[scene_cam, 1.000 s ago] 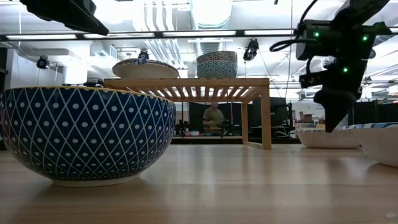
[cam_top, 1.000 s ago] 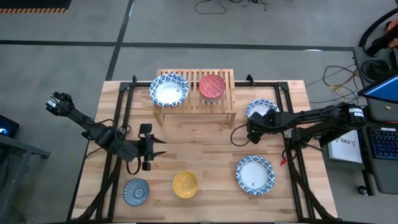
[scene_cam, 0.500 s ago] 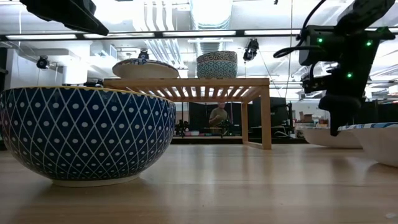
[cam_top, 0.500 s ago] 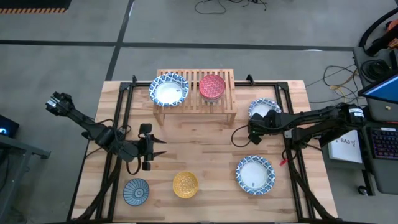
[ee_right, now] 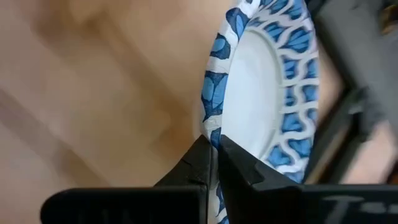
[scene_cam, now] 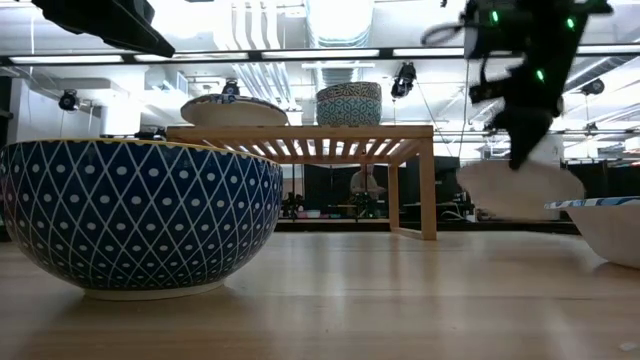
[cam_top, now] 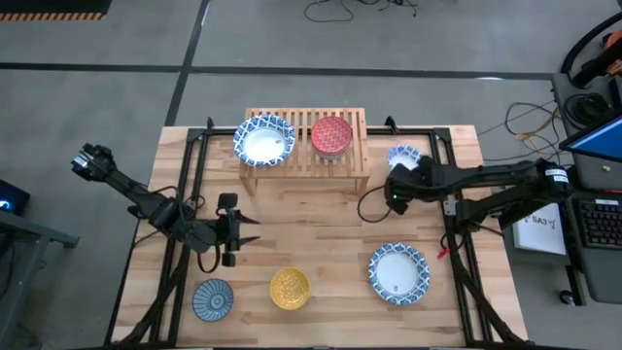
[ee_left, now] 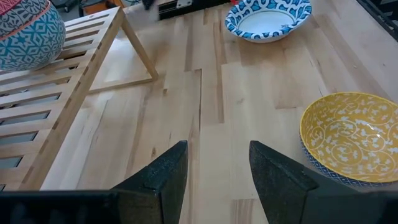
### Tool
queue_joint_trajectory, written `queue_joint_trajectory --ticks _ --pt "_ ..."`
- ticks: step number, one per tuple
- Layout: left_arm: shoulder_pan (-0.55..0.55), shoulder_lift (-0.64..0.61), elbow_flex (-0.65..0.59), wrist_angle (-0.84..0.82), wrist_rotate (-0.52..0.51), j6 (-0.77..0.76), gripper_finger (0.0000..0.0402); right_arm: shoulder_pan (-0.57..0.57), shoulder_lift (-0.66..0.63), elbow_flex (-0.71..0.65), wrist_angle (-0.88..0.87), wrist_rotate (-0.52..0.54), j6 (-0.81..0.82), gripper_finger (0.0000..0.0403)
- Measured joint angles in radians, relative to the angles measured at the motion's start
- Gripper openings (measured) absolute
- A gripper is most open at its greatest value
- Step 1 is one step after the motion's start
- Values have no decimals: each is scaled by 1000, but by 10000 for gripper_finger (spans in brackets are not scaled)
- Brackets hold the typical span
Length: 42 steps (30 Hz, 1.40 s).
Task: Place and stack bowls onto a shelf
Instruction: Stack the white patterned bowl on top of the white patterned bowl on the shelf
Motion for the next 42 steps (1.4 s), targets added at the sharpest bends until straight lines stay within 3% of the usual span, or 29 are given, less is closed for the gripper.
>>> queue_joint_trajectory --ticks 9,18,23,32,42 --pt "0 0 0 0 0 0 155 1 -1 322 -176 179 -64 9" --pt "0 0 0 0 0 0 155 44 1 585 -159 297 -201 9" --pt "0 -4 12 -1 0 5 155 98 29 697 -45 329 -330 9" --pt "-1 -17 41 -30 2 -48 155 128 294 917 66 316 -614 9" --pt "-43 -103 40 -82 2 -137 155 130 650 1354 70 302 -967 9"
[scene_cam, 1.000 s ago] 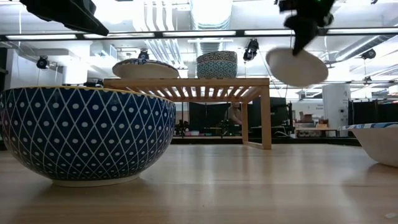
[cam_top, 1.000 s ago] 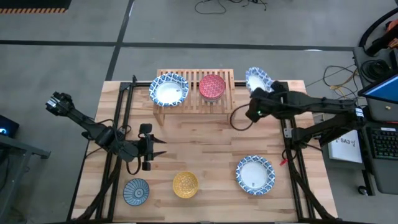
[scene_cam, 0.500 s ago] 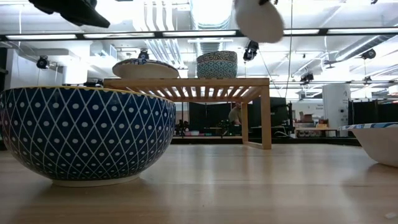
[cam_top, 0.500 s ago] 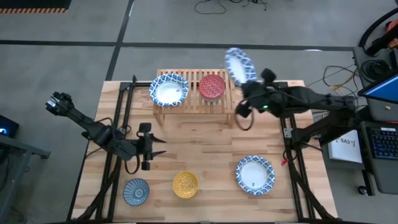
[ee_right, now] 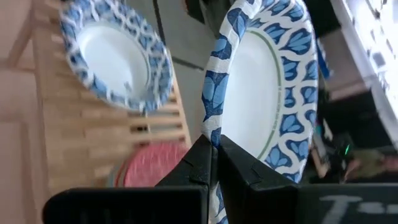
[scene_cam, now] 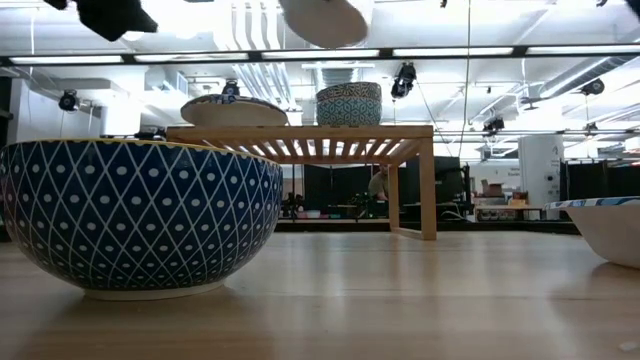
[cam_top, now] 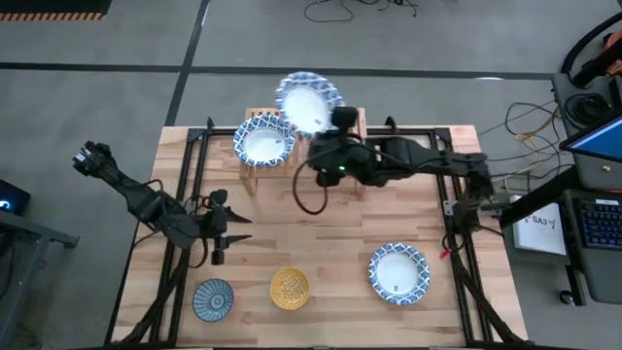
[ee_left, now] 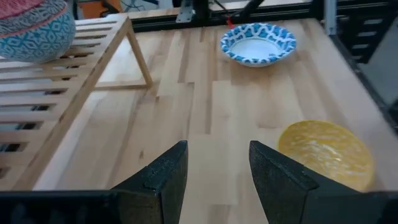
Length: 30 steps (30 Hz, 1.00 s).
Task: Place and stack bowls onto a shelf
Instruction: Stack the white patterned bowl on top of the white patterned bowl on the shelf
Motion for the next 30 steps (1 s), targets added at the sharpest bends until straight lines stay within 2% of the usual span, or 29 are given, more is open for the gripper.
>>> queue_joint_trajectory --ticks 5,9,15,24,30 --pt "-73 -59 -18 3 -34 -18 155 -1 139 179 24 -121 -158 9" --pt "-144 -99 -32 3 -85 -36 155 0 169 146 150 -208 -305 9" --pt "-263 -143 -35 45 -196 -33 155 -13 235 156 223 -338 -346 9" --pt "-401 -164 -36 90 -343 -18 155 -29 343 155 265 -343 -423 9" --pt "-418 -164 -36 89 -365 -6 155 -47 388 155 271 -217 -460 9"
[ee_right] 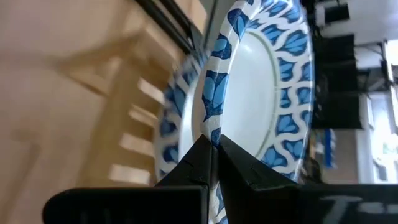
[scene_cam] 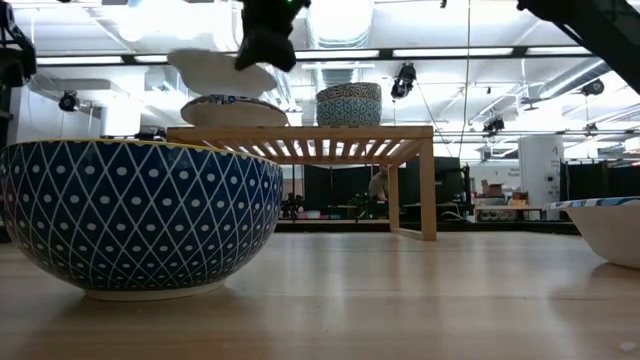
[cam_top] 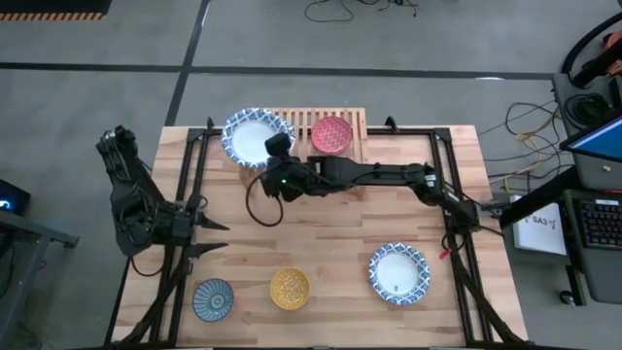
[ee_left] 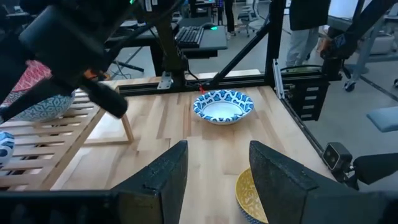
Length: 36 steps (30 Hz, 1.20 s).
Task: Place and stack bowls onto a shelf
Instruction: Stack the white patterned bowl on top of the white patterned bowl on the shelf
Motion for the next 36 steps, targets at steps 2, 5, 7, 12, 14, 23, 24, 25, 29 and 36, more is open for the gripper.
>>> queue_joint_trajectory --ticks 2,5,7,12,14,23,24,25,29,36 --pt "0 1 0 0 0 0 155 -7 9 0 6 27 -11 9" --pt "0 3 0 0 0 1 155 -17 11 0 5 30 -11 9" --pt "0 3 0 -3 0 1 155 -20 9 0 17 30 3 9" --pt "0 3 0 -4 0 1 155 -23 6 0 19 29 22 20" --pt "0 3 0 -4 -1 1 155 -23 6 0 17 28 18 33" --pt "0 3 0 -5 0 1 155 -24 6 0 14 29 100 97" --pt "0 3 0 -6 0 1 155 -24 5 0 13 29 108 102" --pt "0 3 0 -6 0 1 155 -24 5 0 13 29 117 107" --pt "0 3 -2 -8 -1 1 155 -24 3 0 13 30 156 124" --pt "0 3 -3 -10 -1 2 155 -16 -2 0 15 28 293 132"
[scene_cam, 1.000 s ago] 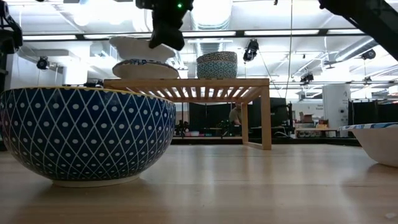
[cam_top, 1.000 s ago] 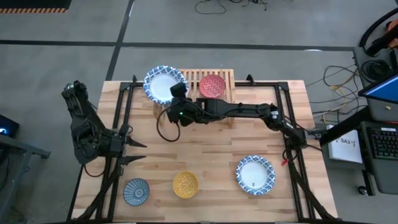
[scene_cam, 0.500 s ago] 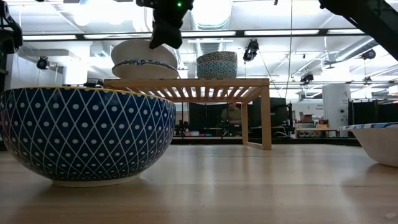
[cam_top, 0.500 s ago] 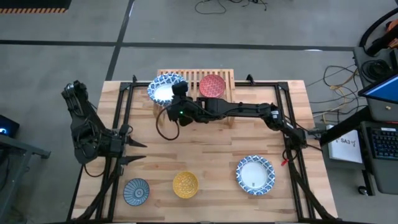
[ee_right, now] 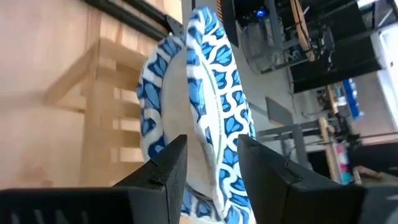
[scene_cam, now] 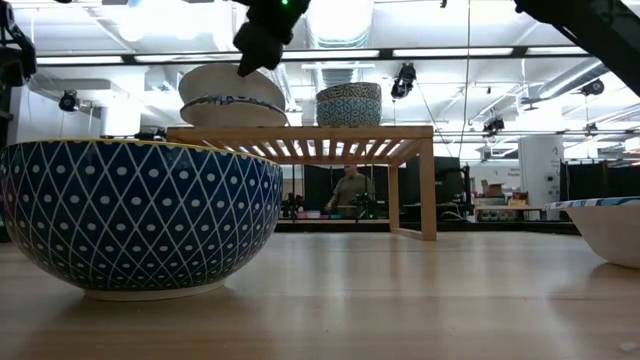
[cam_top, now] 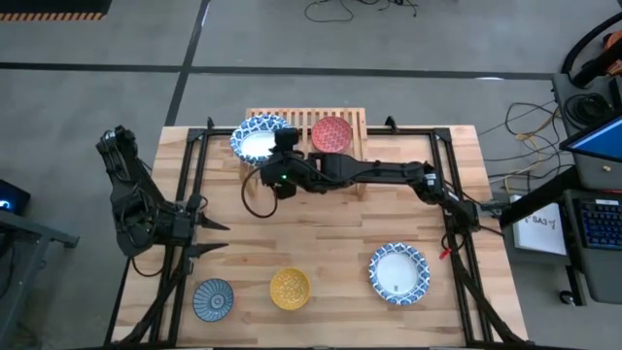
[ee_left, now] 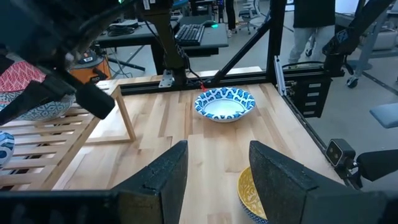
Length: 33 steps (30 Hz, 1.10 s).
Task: Place and stack bowls onto a shelf
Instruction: Stack the white patterned bowl on top of the white patterned bowl on the shelf
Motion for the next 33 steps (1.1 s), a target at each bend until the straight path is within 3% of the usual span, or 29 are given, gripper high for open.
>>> queue_joint_trajectory --ticks 4,11,24,33 --pt "0 0 0 -8 0 0 155 7 -6 0 28 -2 69 130" --pt "0 0 0 -8 0 0 155 2 -6 0 76 -106 178 110" --pt "0 7 -1 -8 0 0 155 -1 9 -83 264 -108 212 16" --pt "0 8 -1 -8 1 0 155 -2 10 -133 314 -104 220 9"
